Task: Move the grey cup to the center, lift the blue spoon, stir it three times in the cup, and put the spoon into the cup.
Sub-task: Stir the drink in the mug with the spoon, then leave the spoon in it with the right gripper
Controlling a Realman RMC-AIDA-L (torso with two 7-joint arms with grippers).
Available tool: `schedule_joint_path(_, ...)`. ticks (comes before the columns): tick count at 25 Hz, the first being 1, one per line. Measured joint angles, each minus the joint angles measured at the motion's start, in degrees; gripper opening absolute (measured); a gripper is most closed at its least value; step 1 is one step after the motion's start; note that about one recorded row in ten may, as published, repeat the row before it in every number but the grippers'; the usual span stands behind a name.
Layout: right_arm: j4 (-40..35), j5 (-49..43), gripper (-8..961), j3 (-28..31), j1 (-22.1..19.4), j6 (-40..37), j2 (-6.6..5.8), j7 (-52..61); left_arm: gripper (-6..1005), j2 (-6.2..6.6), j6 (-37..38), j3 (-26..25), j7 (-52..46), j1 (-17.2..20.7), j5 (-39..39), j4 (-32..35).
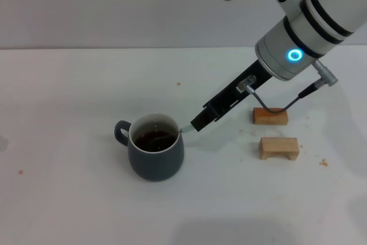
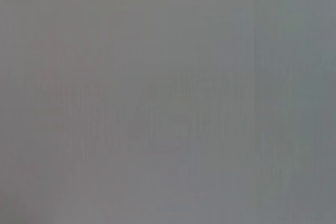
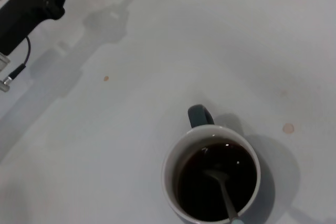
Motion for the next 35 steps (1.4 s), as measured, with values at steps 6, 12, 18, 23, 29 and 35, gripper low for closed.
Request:
schedule_joint_path(6, 0.0, 0.04, 159, 0.04, -0.07, 1.5, 0.15, 0.35, 0, 0.06, 0.1, 0.0, 0.09, -0.01, 0.01, -0.05)
schedule_joint_path(12, -0.27, 0.35, 159, 0.01, 0.43, -0.2, 0.76, 0.36, 1, 0.09, 0.18, 0.0, 0.12, -0.09, -0.03, -0.05)
schedule_joint_path(18, -3.44, 0.0, 158, -0.5, 1.43, -3.88, 0.86, 0.01, 1, 0.17, 0.27, 0.0, 0.14, -0.06, -0.18, -0.16)
schedule_joint_path(23, -4.14, -1.86, 159, -0.53, 1.65, -3.47, 0.77, 0.01, 1, 0.18, 0.9, 0.0, 0.15, -0.02, -0.31, -0.04)
schedule_joint_path(29, -3.32, -2.67, 159, -0.06, 1.5, 0.09, 0.62, 0.34, 0, 0.18, 1.3, -0.06, 0.15, 0.0, -0.36, 0.0)
schedule_joint_path(35, -1.44, -0.93, 158, 0.03, 2.1, 0.83, 0.9, 0.37, 0, 0.24, 1.74, -0.64, 0.15, 0.0, -0.36, -0.08)
